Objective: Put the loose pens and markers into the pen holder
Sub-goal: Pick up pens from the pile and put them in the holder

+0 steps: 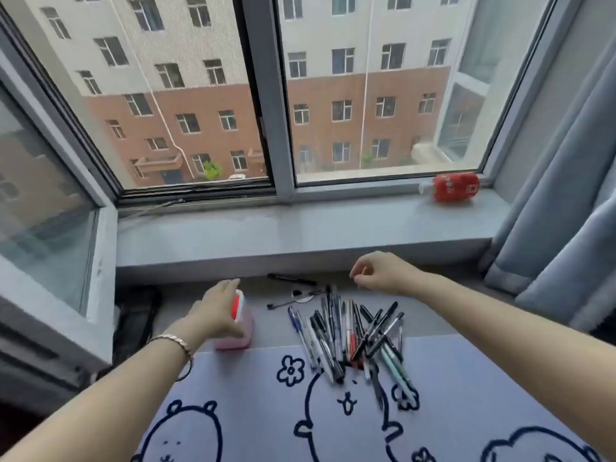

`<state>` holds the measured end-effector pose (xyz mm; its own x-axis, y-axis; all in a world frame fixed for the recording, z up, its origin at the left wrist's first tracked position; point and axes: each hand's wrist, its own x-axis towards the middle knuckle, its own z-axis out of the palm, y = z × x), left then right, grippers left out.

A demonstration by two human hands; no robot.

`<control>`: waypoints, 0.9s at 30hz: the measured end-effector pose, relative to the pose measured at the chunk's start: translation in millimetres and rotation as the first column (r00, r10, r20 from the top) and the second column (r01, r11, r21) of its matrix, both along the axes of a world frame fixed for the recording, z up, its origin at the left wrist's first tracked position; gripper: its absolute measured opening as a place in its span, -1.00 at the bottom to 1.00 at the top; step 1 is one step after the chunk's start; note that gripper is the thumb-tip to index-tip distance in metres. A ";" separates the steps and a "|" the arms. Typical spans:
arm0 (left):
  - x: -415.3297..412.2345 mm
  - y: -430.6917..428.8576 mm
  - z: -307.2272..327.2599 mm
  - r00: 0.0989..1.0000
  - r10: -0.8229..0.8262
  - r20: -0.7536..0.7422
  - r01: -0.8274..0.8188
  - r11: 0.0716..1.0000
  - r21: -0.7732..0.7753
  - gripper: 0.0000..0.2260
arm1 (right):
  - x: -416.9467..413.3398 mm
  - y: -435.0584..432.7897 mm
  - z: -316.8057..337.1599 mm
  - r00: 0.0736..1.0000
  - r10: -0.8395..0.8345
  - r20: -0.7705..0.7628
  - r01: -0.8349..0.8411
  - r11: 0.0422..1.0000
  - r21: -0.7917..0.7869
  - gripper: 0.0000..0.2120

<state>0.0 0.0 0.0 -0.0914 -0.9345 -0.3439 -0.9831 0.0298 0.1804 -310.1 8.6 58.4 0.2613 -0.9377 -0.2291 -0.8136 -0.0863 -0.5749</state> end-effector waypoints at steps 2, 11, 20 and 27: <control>12.3 -4.9 -6.3 0.994 0.076 0.084 -0.077 0.997 0.007 -0.03 | -1.8 1.6 -16.4 0.993 0.013 -0.114 -0.008 0.999 0.042 -0.79; 32.8 -24.0 -32.7 0.983 0.163 -0.082 -0.160 0.986 0.042 -0.04 | -27.5 18.9 -97.0 0.885 0.184 -0.428 -0.151 0.982 0.110 -0.64; -31.7 53.3 -0.8 0.749 0.227 -0.623 -0.392 0.909 -0.140 -0.09 | -22.1 15.8 -149.1 0.692 0.344 -0.635 -0.432 0.902 0.017 -0.58; -66.7 86.9 -13.0 0.726 0.203 -0.657 -0.341 0.936 -0.088 -0.13 | -32.3 2.5 -152.3 0.664 0.331 -0.670 -0.538 0.834 -0.121 -0.54</control>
<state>-66.7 86.9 -13.0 0.0469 -0.9922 -0.1156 -0.6168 -0.1198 0.7780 -342.3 11.2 -93.9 0.5596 -0.7965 -0.2290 -0.7922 -0.5952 0.1347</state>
